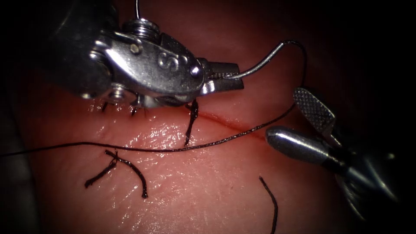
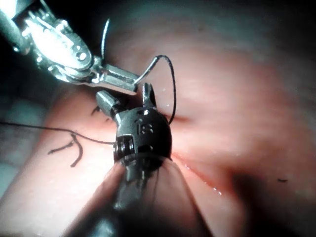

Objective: Wound Closure
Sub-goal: Hand over the needle from the left to the right gripper

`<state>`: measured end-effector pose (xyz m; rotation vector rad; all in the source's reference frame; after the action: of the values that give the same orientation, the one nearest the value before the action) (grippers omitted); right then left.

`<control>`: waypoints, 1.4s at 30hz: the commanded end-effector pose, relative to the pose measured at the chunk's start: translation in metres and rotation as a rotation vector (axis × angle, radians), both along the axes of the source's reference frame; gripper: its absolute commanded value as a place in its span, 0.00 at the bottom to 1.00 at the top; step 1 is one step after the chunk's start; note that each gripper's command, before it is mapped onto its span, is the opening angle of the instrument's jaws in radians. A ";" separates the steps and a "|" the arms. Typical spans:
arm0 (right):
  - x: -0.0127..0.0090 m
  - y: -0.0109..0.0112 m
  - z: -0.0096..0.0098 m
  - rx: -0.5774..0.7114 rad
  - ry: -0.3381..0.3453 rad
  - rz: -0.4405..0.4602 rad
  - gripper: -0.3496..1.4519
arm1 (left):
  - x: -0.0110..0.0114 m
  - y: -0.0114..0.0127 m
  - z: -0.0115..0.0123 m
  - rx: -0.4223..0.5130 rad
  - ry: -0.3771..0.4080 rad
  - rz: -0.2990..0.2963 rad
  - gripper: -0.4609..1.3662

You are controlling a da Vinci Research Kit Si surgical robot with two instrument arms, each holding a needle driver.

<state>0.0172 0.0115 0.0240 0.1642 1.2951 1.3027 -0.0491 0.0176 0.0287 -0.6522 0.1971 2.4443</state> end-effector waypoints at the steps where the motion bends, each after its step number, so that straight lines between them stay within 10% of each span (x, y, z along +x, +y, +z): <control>1: 0.0002 -0.0001 0.0001 0.027 -0.009 0.019 0.74 | -0.0001 -0.0004 -0.0003 -0.007 0.027 -0.021 0.06; 38: 0.0017 0.0013 0.0008 0.207 -0.010 0.239 0.46 | -0.0017 -0.0051 -0.0017 -0.159 0.114 -0.046 0.06; 42: 0.0018 0.0012 0.0009 0.218 0.000 0.248 0.17 | -0.0018 -0.0052 -0.0018 -0.171 0.115 -0.044 0.06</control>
<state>0.0190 0.0127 0.0249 0.1645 1.1994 1.6636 -0.0510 0.0124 0.0268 -0.5722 0.4691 2.4456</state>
